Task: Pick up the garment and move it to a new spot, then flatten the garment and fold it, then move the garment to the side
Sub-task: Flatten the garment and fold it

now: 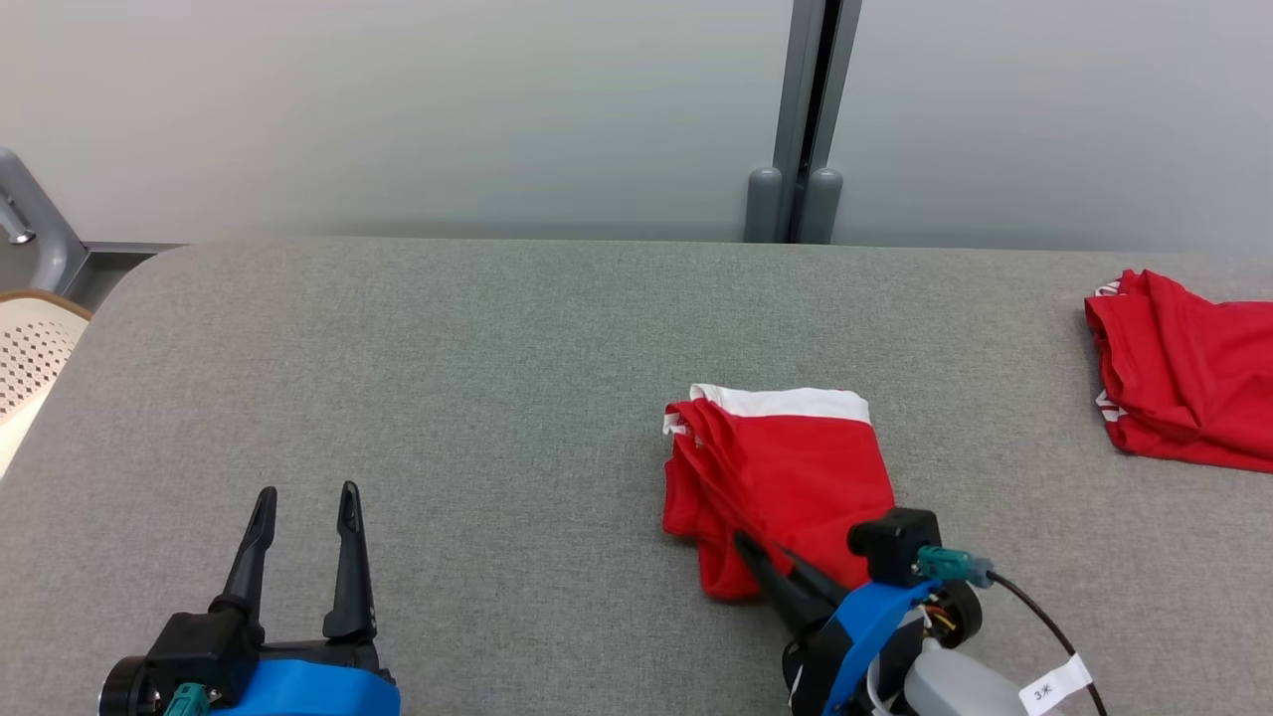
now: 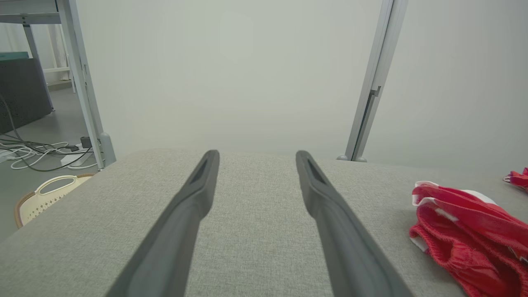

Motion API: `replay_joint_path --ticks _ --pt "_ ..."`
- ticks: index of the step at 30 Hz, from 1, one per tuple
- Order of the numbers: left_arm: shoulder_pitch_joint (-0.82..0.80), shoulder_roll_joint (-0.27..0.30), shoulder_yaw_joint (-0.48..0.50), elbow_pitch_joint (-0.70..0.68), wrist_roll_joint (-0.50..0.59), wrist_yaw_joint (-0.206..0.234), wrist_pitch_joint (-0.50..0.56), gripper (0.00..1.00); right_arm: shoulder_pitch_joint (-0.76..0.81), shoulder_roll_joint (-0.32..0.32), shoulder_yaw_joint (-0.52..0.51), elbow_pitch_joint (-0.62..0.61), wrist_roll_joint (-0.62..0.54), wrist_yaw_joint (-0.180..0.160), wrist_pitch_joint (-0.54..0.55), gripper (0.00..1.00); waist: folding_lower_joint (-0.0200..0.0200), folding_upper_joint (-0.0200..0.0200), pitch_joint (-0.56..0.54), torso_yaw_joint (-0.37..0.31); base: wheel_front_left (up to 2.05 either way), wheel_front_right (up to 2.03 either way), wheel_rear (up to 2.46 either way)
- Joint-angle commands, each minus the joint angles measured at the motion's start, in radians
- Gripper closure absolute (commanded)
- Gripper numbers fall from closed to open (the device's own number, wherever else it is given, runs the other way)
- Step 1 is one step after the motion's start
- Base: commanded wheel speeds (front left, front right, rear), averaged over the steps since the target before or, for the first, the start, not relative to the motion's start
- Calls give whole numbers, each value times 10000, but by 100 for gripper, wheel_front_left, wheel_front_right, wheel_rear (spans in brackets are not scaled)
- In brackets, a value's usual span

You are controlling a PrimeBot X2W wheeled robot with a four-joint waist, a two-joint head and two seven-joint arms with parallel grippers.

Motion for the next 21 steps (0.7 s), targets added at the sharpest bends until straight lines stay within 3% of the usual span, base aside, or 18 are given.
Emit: replay_joint_path --ticks 1,4,5,6,7,14,21 --pt "-63 13 9 -2 -29 -16 -47 0 159 71 122 -42 130 1 -49 100 -1 0 4 -11 0 0 0" --pt "-92 2 -8 27 -35 -16 -47 0 217 134 526 2 81 1 -47 100 -1 0 -2 -33 0 0 0" --pt "-89 -1 -13 36 -39 -16 -47 0 221 138 556 9 70 1 -49 70 -1 0 -16 -43 0 0 0" --pt "-78 -6 -21 48 -42 -16 -47 0 249 144 585 13 62 1 -49 6 -1 0 -31 -52 0 0 0" --pt "-48 -6 -3 53 -44 -16 -47 0 227 146 579 -49 -17 1 -49 0 -1 0 -53 -83 0 0 0" --pt "136 -4 -44 89 -20 -16 -47 0 515 -178 -88 -1036 -693 1 -49 0 -1 0 -301 -307 0 0 0" --pt "217 35 -52 52 -1 -16 -47 0 1243 -641 -2291 -2435 -1653 1 -48 0 -1 0 -454 -705 0 0 0"
